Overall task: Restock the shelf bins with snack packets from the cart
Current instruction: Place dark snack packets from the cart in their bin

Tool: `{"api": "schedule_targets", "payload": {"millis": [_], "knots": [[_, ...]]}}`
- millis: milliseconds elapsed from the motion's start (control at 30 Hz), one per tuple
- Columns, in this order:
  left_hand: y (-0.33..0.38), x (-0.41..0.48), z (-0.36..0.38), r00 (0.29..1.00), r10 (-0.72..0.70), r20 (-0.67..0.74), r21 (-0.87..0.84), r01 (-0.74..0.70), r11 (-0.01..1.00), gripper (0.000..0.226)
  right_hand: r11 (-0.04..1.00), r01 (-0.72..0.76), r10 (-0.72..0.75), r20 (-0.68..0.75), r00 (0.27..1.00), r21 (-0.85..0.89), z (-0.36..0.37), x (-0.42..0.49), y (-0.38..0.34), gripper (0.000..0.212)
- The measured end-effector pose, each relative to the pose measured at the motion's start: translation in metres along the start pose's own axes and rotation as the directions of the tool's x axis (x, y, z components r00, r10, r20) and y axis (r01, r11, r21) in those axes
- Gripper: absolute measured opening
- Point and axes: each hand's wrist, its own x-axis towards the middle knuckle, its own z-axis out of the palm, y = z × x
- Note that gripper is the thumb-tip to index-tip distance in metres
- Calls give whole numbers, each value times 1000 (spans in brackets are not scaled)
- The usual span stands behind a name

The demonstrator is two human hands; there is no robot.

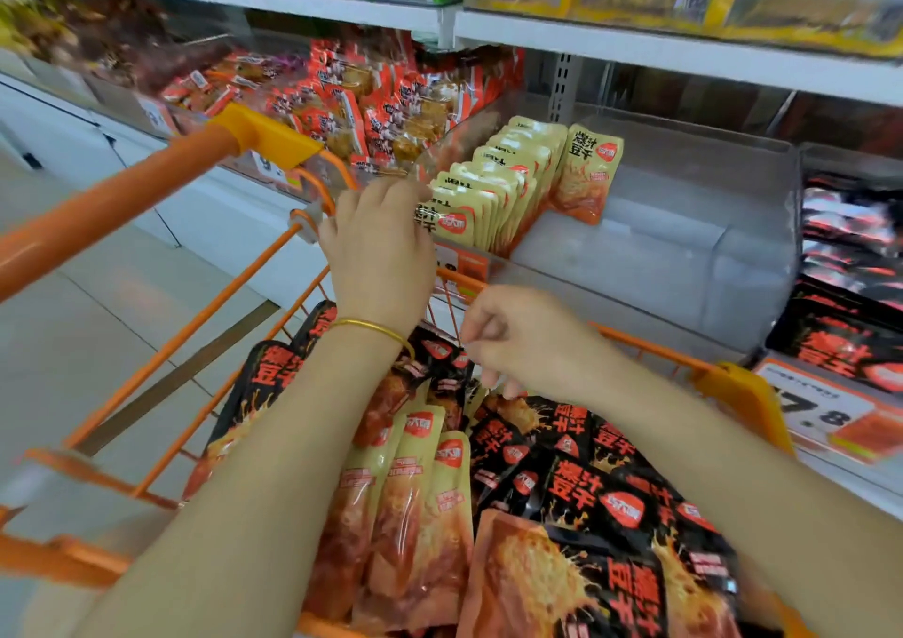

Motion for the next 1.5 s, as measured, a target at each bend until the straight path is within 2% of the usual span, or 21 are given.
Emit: {"api": "schedule_targets", "payload": {"millis": [67,100,200,267,400,500,600,700,767,833,867,933,1033,1133,1200,1300,1400,1500], "knots": [[1,-2,2,1000,18,11,-9,-18,1000,41,995,-16,20,38,999,-95,2,-2,3,6],[1,-3,3,999,30,16,-15,-30,999,41,988,-12,16,24,1000,-153,3,-2,6,10],[1,-3,4,999,36,15,-58,-35,998,41,980,42,-54,-56,997,-196,9,2,10,42],[-1,-3,5,1000,29,7,-95,-28,995,43,973,104,-123,-81,989,-207,16,7,12,49],[-5,-1,7,999,34,-3,-181,-34,983,41,967,161,-194,-157,968,-198,22,13,16,23],[-8,1,8,1000,25,-1,-245,-24,969,33,988,156,-148,-285,947,6,9,11,18,18],[-5,2,6,999,-16,28,-370,26,929,25,930,186,-55,-382,923,317,-9,5,21,21],[3,-1,0,991,-68,118,-505,119,855,36,788,220,23,-384,923,575,-27,-5,23,18],[6,-3,-2,980,-86,181,-548,173,818,42,618,253,80,-380,922,744,-37,-8,23,12],[9,-6,-2,966,-86,243,-555,212,804,42,483,315,82,-400,913,817,-42,-9,22,21],[10,-7,-3,960,-81,268,-555,223,801,40,469,352,60,-427,902,810,-43,-9,22,29],[10,-8,-2,951,-75,300,-540,234,808,40,497,414,17,-486,874,762,-43,-10,23,35],[9,-8,-1,948,-69,312,-528,233,817,53,553,454,-16,-535,844,699,-42,-7,29,27],[11,-9,-2,938,-53,344,-573,254,779,53,575,477,-61,-547,835,665,-42,-3,35,29],[12,-9,-2,918,-41,395,-621,299,724,48,580,485,-81,-547,833,654,-41,-2,37,28],[15,-8,-4,897,-22,442,-650,337,681,28,617,479,-81,-555,828,624,-40,-1,39,34],[15,-8,-3,904,23,428,-693,312,650,20,681,435,-51,-554,831,589,-39,0,40,36],[15,-9,-3,915,92,394,-713,240,659,18,729,337,-3,-489,872,596,-38,0,40,37]]}}
